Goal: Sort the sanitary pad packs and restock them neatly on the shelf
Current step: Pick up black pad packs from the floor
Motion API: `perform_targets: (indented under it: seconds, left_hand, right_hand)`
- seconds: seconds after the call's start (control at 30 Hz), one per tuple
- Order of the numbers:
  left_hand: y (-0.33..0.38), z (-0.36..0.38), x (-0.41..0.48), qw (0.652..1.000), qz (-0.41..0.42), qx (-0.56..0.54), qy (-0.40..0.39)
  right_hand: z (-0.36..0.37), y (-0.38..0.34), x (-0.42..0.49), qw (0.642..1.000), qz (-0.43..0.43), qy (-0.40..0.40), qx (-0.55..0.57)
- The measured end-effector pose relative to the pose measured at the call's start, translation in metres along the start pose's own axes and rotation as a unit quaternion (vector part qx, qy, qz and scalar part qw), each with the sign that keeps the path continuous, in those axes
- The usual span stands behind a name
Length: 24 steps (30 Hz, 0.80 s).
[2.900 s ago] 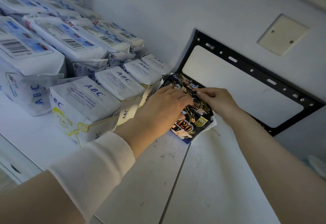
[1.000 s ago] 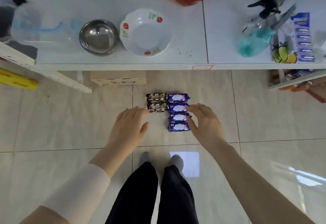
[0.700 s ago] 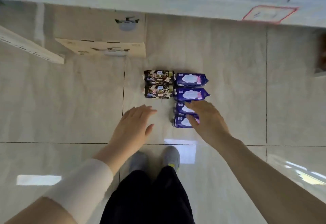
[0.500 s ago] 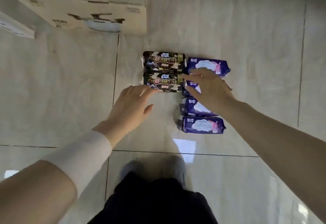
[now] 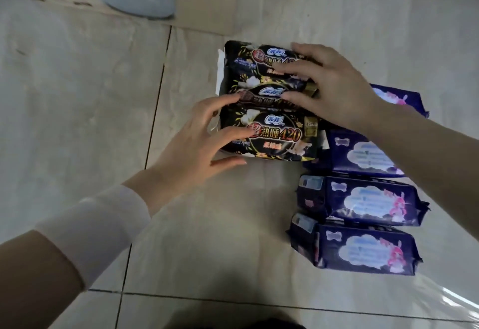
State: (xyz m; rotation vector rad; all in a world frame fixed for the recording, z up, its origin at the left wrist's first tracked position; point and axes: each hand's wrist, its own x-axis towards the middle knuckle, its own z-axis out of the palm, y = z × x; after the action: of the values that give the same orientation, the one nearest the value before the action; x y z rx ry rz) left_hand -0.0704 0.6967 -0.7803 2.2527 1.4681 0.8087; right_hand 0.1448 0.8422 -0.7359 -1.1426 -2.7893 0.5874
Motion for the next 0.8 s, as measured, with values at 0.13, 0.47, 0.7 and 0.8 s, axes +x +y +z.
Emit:
perform_targets:
  seconds: [0.13,0.47,0.7,0.8]
  left_hand:
    - [-0.009,0.009,0.002,0.995,-0.001,-0.099,0.008]
    - [0.0,-0.014,0.004,0.984,-0.108,-0.129,0.061]
    - [0.067,-0.106,0.0,0.947,-0.24,-0.21,0.031]
    - [0.115,-0.163,0.003,0.933,-0.272,-0.234,0.006]
  right_hand:
    - [-0.003,0.008,0.011,0.998,-0.001,-0.002,0.059]
    - [-0.024,-0.012,0.027,0.986,0.073,0.021,0.151]
    - [-0.102,-0.071,0.016,0.96,0.131,0.109,0.222]
    - [-0.158,-0.104,-0.008,0.954,0.149,0.102,0.239]
